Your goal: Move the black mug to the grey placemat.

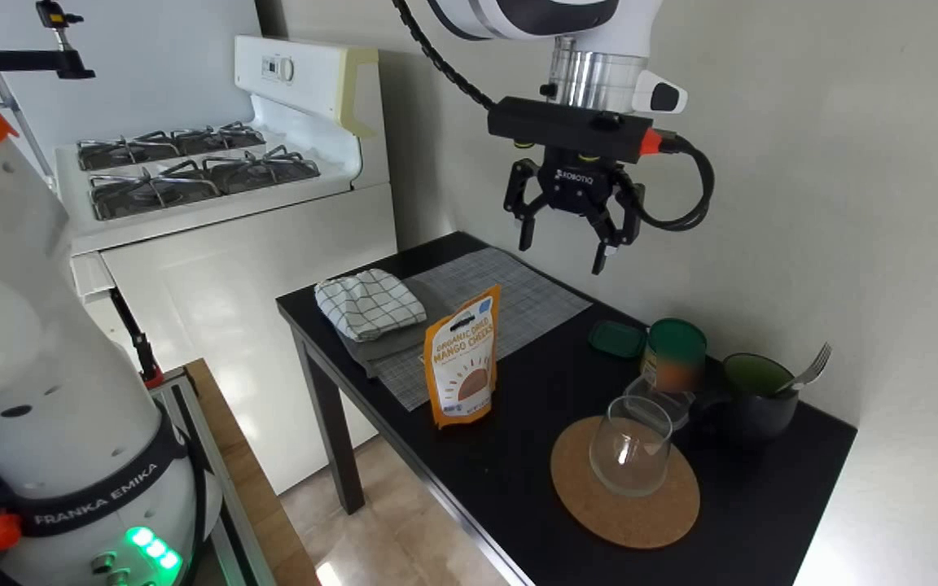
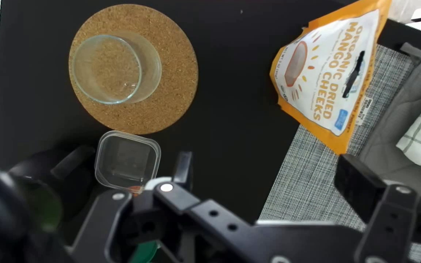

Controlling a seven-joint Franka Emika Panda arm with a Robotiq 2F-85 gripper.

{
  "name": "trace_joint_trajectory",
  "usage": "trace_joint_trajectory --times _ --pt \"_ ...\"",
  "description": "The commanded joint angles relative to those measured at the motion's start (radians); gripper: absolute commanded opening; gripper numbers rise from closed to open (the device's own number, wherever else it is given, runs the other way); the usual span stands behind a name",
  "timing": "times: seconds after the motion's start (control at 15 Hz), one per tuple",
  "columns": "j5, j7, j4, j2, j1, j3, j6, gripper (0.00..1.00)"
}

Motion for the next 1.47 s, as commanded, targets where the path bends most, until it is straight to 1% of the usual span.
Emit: trace_joint_trajectory --times 0.0,0.13,0.33,0.47,0.6,0.67,0.8,1.33,1.4 --pt "0.024 0.061 0.043 0.053 -0.042 0.01 -0.011 1.0" --pt "0.051 0.093 0.077 0.108 -0.08 -0.017 0.019 1.0" --pt "0.118 0.098 0.155 0.192 -0.157 -0.057 0.013 1.0" --pt "0.146 0.132 0.21 0.241 -0.202 -0.07 0.033 1.0" --pt "0.165 0.166 0.286 0.299 -0.237 -0.07 0.006 1.0" --pt "0.128 0.127 0.21 0.23 -0.236 -0.057 0.024 1.0" --pt "0.128 0.126 0.231 0.251 -0.25 -0.055 0.023 1.0" --pt "0.128 0.126 0.23 0.247 -0.247 -0.046 0.023 1.0" --pt "0.145 0.125 0.227 0.253 -0.249 -0.045 0.051 1.0"
